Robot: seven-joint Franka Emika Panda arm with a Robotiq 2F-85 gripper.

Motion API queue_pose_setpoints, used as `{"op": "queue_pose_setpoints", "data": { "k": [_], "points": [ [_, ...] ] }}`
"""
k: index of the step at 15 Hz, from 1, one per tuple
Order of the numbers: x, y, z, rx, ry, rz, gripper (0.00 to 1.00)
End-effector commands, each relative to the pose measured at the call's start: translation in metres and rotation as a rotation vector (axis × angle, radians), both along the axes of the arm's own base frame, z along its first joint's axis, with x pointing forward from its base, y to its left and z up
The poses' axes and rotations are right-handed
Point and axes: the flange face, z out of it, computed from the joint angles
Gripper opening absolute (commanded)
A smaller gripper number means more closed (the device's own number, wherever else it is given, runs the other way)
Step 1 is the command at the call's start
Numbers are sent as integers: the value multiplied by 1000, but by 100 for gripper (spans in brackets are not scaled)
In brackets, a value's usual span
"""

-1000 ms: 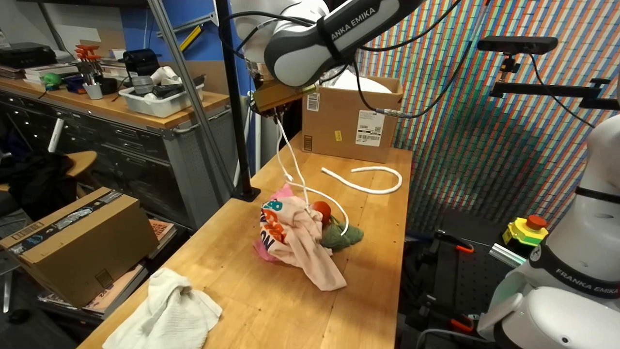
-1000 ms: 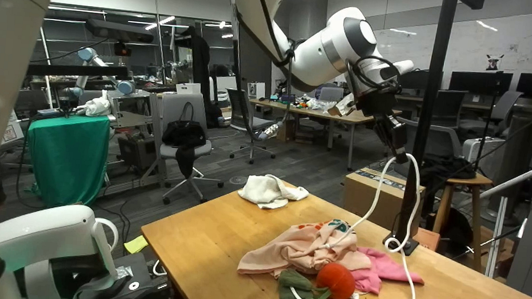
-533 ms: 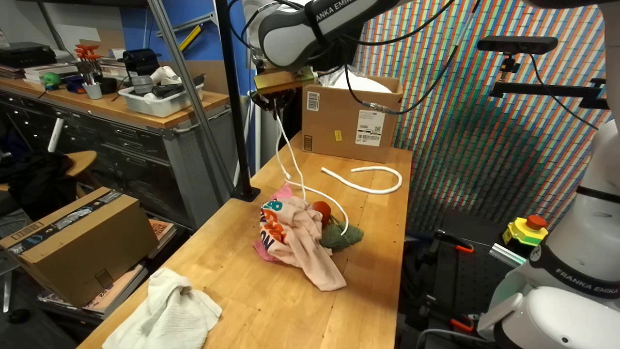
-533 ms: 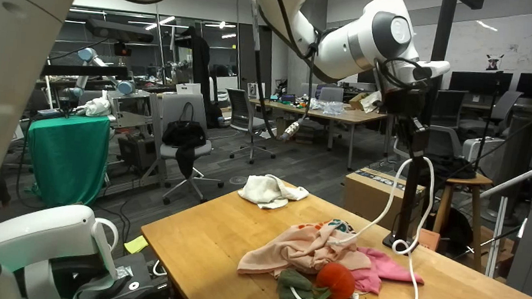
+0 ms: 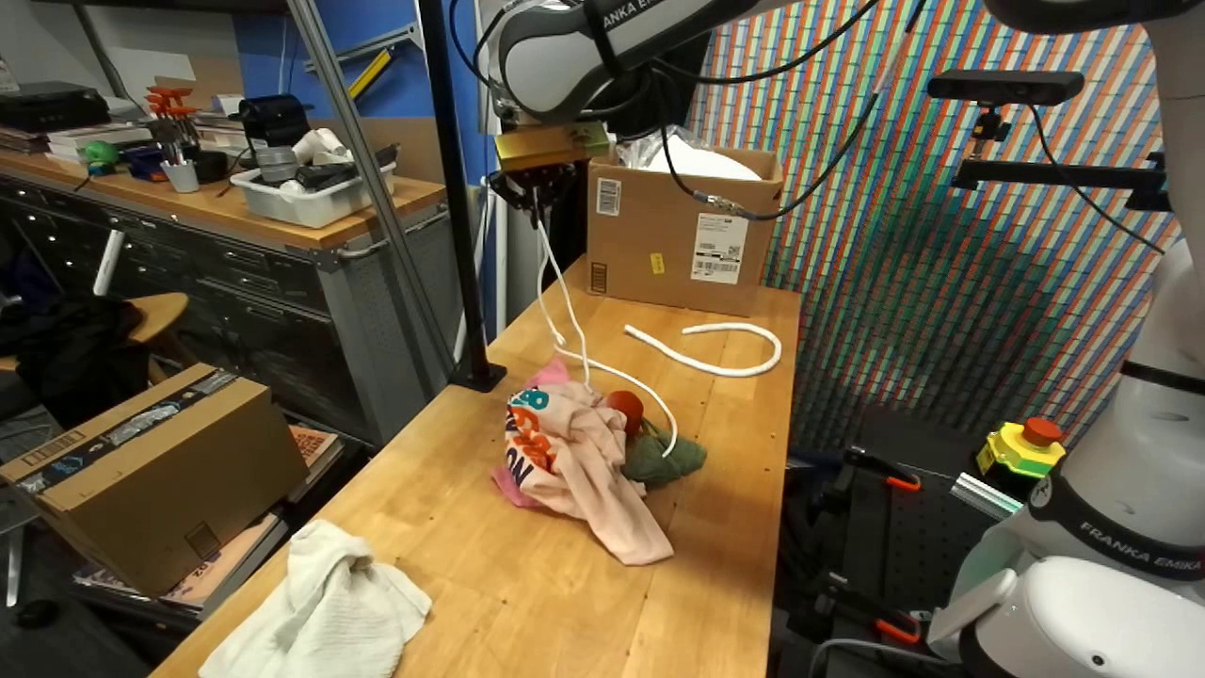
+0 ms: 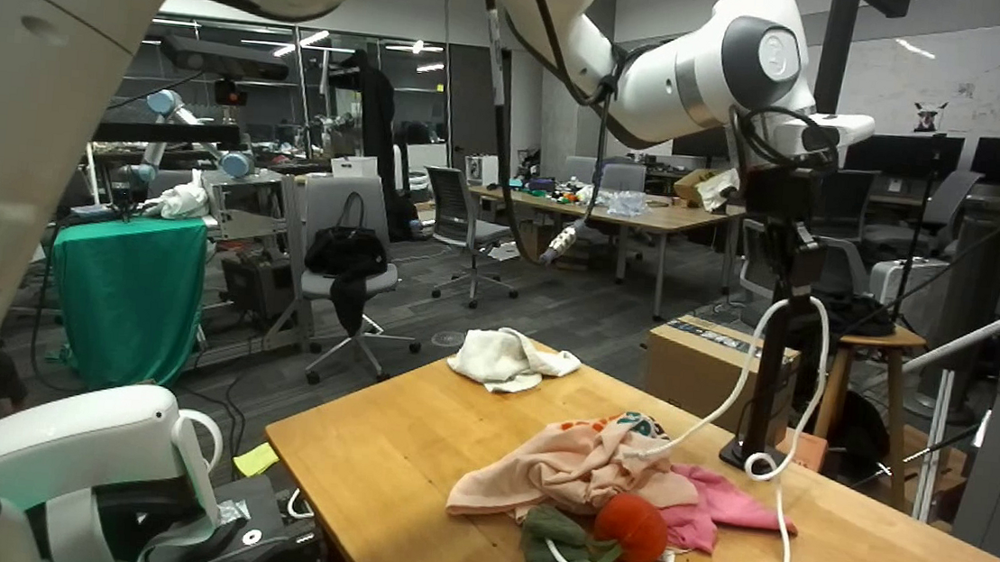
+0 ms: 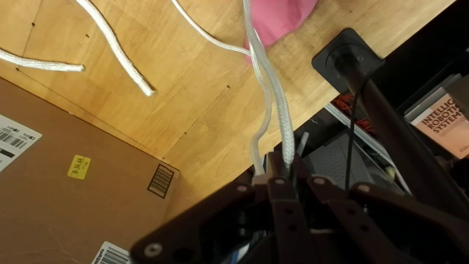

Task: Move the white towel to the right front corner, then move it to the left back corner, then move the rope to the right back corner, then move the peach shirt to the left front corner, then move the pink shirt away from you, then move the turnip plushie closer to you

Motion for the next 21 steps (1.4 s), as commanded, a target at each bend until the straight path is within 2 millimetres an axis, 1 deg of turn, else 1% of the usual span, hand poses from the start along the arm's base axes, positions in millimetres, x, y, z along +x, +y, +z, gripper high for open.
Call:
{"op": "queue_pose_setpoints", "data": {
  "k": [1, 4, 6, 9, 12, 16, 17, 18, 19, 21],
  "points": [
    [17, -21, 13, 19, -7, 37, 7],
    [25, -45, 13, 32, -1, 75, 7],
    [30, -61, 9, 42, 12, 90, 7],
    [37, -77, 4, 42, 21, 103, 7],
    [45, -87, 2, 31, 11, 94, 7],
    [50, -88, -3, 27, 36, 107, 8],
    [50, -87, -4, 27, 45, 115, 33],
    [50, -86, -5, 23, 55, 120, 33],
    [50, -86, -5, 24, 61, 125, 36],
    [49, -87, -5, 27, 82, 135, 52]
  ]
}}
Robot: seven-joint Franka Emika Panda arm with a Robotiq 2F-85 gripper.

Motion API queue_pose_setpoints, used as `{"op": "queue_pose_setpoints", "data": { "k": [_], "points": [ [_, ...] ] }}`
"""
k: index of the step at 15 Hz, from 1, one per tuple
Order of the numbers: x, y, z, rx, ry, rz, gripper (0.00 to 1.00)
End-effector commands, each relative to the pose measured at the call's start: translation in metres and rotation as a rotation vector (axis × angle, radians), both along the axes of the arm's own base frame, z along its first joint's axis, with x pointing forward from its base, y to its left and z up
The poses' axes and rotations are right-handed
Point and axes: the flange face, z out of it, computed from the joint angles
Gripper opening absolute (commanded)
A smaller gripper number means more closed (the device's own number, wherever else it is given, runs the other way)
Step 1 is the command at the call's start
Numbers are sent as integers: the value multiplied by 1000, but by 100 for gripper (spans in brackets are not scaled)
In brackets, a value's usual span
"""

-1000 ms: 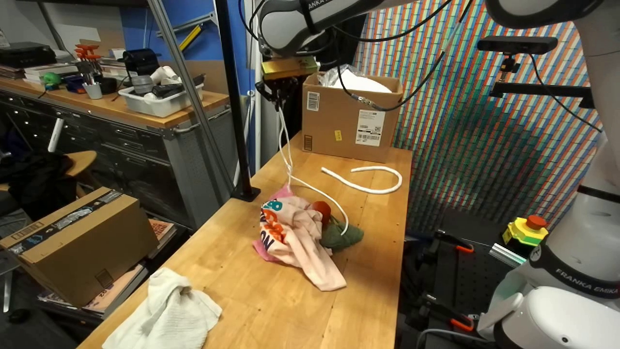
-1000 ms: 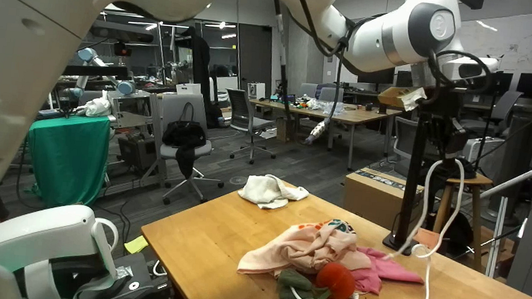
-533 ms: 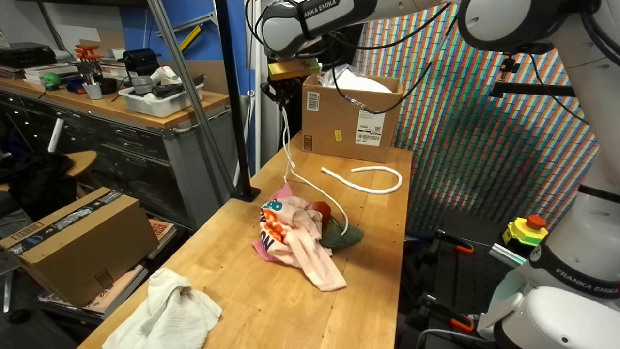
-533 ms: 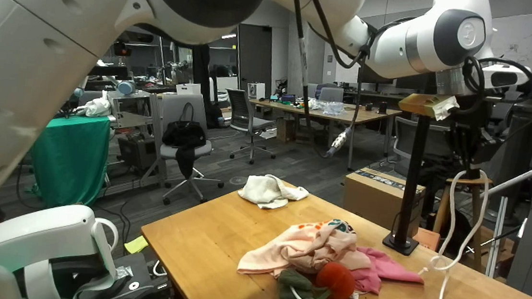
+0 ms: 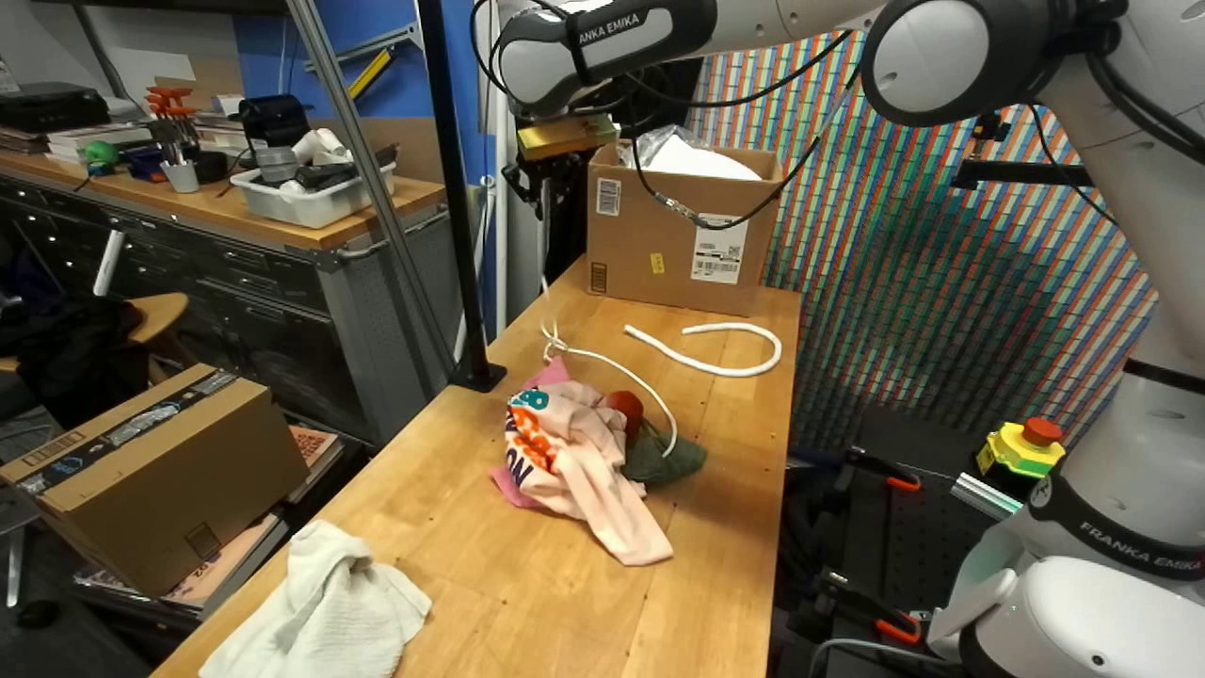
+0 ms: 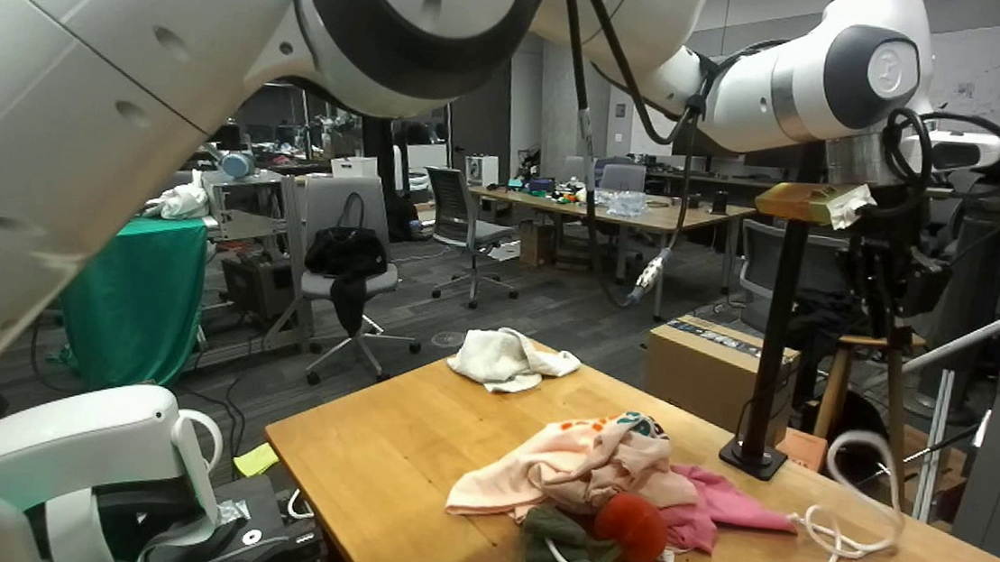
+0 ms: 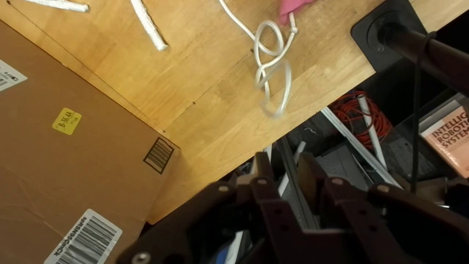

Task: Move the white towel to the right front corner, then move it to the left back corner, then move the rope to the right back corner, then move the peach shirt to the left front corner, then move the pink shirt away from you, then move the turnip plushie closer to you

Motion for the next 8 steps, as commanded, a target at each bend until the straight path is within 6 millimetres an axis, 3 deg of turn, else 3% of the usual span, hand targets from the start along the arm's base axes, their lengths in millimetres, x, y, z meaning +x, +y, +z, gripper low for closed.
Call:
{"op": "queue_pose_setpoints", "data": {
  "k": [1, 6, 8],
  "points": [
    [3, -3, 8, 7, 27, 28, 59],
    [-10, 4, 6, 15, 138, 80, 96],
    [-16, 17, 1, 12, 192, 127, 100]
  ]
}}
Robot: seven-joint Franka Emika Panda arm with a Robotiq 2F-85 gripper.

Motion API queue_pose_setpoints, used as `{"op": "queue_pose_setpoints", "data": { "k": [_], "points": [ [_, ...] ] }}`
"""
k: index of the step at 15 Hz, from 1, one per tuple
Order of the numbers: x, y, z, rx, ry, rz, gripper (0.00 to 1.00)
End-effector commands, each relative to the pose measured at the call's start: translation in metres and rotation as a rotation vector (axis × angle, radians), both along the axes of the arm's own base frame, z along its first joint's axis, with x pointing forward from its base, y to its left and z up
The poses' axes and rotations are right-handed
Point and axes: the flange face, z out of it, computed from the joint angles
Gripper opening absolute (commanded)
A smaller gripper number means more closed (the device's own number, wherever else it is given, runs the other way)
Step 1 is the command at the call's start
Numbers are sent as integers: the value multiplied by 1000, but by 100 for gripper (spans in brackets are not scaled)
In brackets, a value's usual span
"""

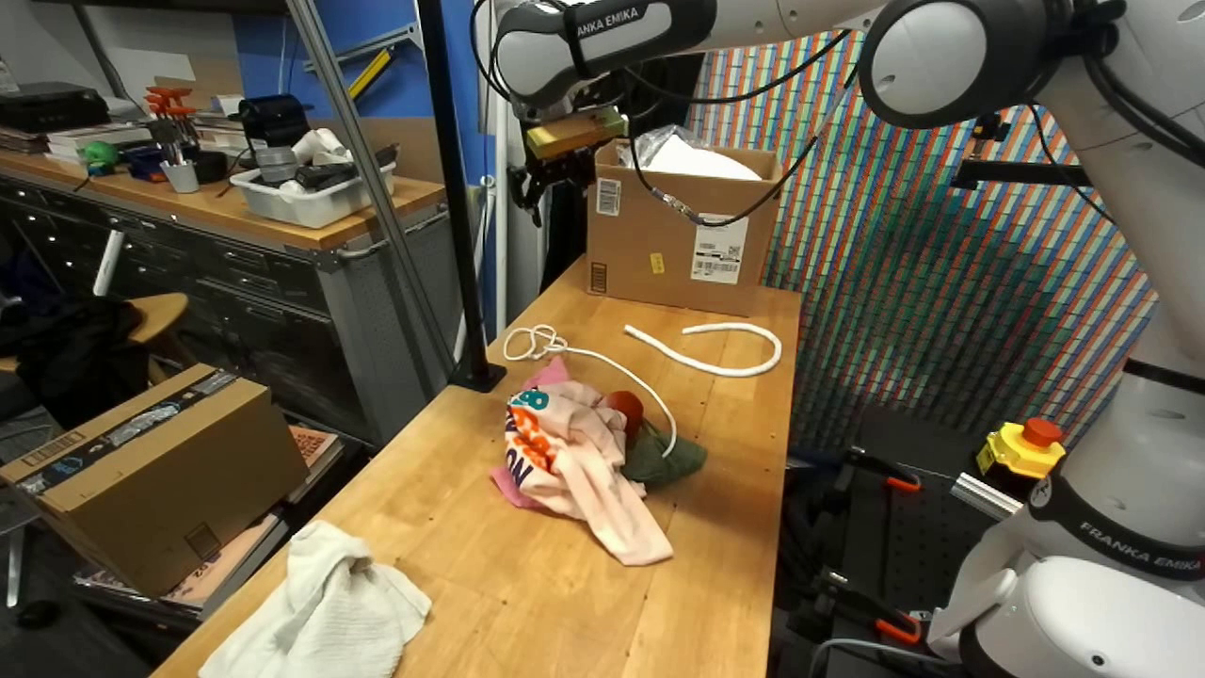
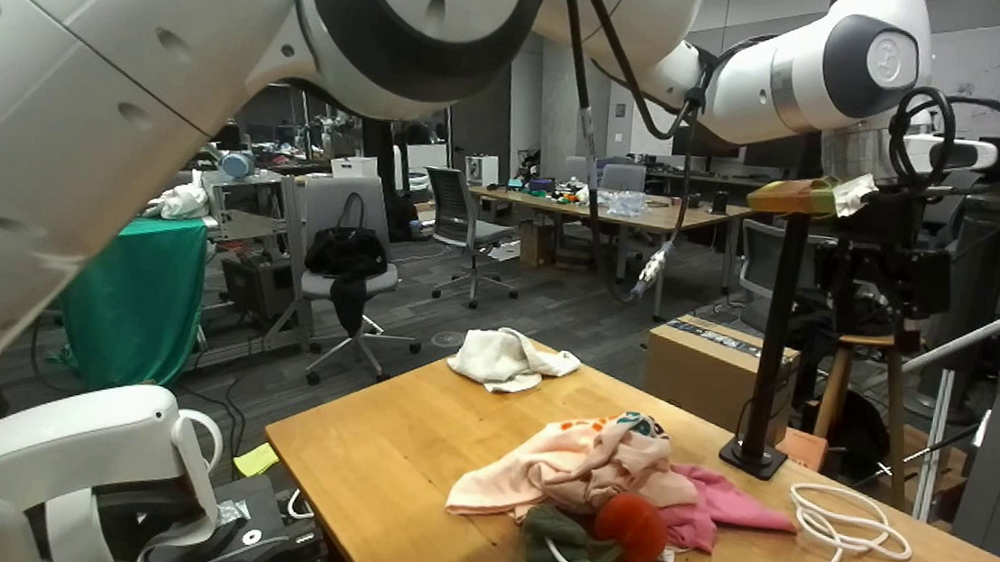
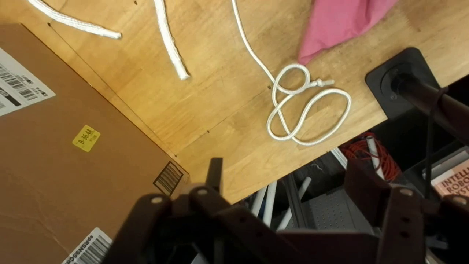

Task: Move the white towel to the right front corner, then move it to the left back corner, then move the rope to the right back corner, then move the peach shirt to the left front corner, then move the pink shirt away from you, then move the turnip plushie closer to you

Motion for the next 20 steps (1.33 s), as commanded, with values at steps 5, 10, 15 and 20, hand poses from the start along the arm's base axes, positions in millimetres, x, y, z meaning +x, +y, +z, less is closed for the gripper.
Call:
{"op": "queue_pose_setpoints", "data": {
  "k": [5, 10, 15, 20],
  "points": [
    [-22, 80, -7, 56, 158, 242, 100],
    [-52, 151, -28, 91, 228, 340, 100],
    [-94, 172, -48, 101, 297, 391, 100],
    [-134, 150, -71, 119, 256, 419, 100]
  ]
}}
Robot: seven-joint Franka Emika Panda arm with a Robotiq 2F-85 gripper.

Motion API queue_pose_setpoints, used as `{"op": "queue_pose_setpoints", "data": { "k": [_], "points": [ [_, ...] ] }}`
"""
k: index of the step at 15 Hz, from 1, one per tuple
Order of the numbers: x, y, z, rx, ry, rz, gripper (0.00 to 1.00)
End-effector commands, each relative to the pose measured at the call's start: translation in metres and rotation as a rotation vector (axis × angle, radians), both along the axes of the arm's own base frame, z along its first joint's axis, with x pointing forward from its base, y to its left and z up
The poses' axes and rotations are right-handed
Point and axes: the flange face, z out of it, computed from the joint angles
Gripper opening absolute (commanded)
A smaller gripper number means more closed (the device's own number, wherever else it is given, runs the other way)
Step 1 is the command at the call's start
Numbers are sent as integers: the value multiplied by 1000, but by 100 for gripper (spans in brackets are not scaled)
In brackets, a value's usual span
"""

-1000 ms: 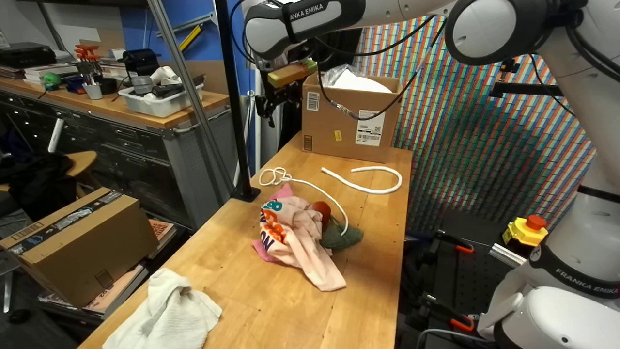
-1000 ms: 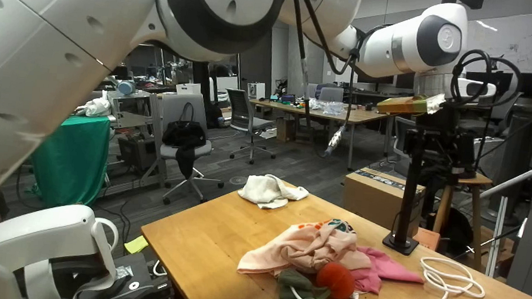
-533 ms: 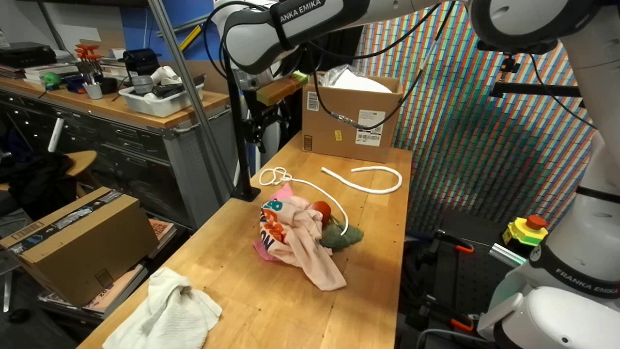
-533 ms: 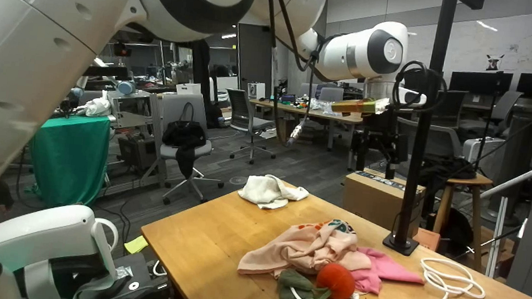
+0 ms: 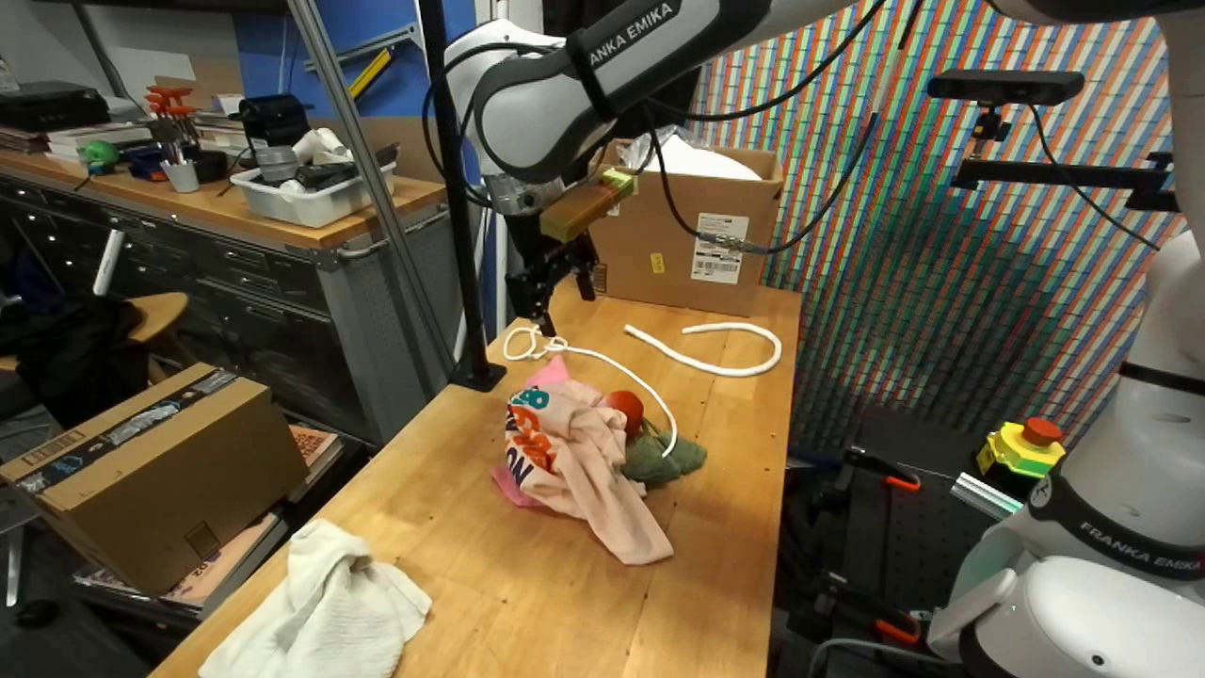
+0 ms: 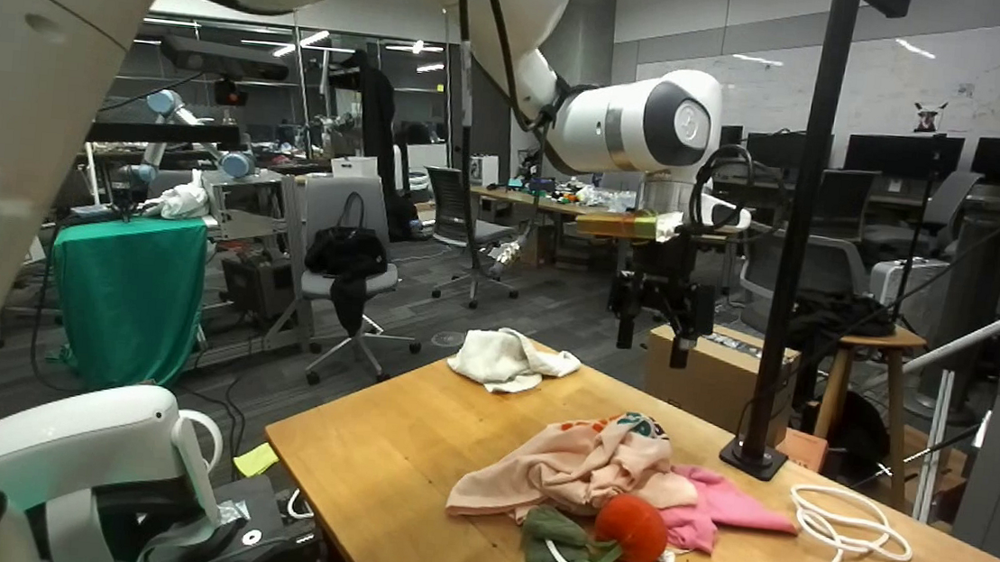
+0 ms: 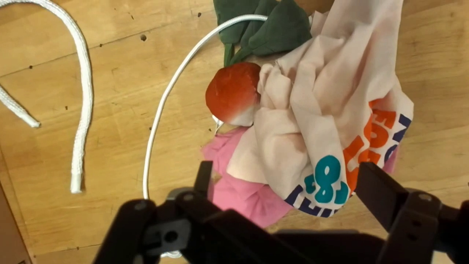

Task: Move the white towel to the right front corner, then move it to the left back corner, then move the rope to the right back corner, then move the peach shirt to the left front corner, then move the pink shirt away from you, then move the turnip plushie closer to you

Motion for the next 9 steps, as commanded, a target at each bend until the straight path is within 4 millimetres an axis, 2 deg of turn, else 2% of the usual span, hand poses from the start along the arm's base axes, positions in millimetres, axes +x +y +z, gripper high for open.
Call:
{"op": "queue_pose_setpoints", "data": {
  "k": [1, 5, 9],
  "points": [
    [-40, -24, -4, 43, -62, 34, 100],
    [-71, -41, -22, 64, -112, 90, 100],
    [-96, -32, -40, 83, -152, 139, 100]
  ]
}}
